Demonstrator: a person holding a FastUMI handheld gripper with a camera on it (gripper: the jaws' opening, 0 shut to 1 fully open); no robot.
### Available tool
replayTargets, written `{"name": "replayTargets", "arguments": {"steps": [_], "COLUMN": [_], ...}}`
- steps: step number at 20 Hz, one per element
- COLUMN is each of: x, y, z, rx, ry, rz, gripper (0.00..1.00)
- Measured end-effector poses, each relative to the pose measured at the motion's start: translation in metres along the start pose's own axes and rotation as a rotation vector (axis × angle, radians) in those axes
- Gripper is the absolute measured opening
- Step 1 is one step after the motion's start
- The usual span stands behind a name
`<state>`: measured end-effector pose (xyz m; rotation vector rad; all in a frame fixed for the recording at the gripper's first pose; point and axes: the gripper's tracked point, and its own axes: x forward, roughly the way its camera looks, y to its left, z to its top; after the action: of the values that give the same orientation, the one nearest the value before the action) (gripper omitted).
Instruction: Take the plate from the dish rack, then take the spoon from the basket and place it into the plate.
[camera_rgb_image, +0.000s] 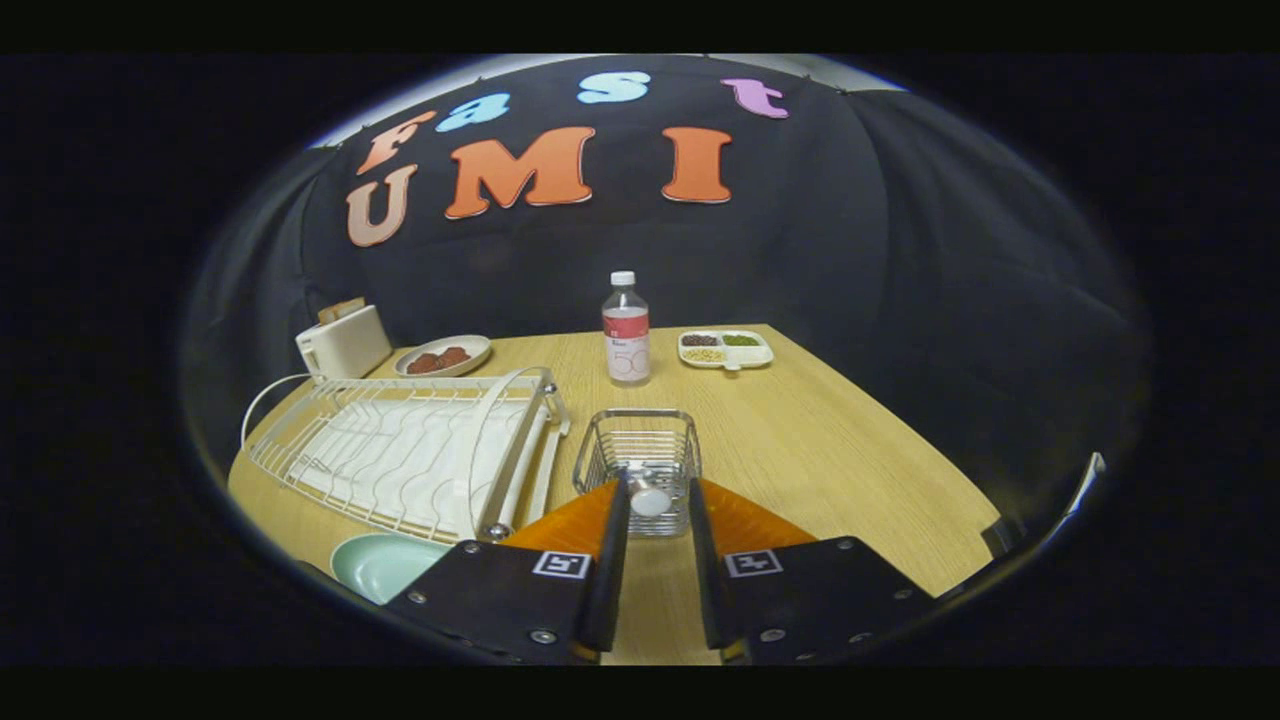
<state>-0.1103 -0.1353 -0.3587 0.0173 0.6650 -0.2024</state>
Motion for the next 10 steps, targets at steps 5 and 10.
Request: {"name": "replayTargets", "arguments": {"steps": [5, 10], "x": [0.004, -0.006], "y": [0.012, 0.015], "z": [-0.001, 0.009], "rx": [0.013, -0.017], "ry": [0.028, 0.053], "rz": [0.032, 0.042], "gripper": [0.14, 0.13]}}
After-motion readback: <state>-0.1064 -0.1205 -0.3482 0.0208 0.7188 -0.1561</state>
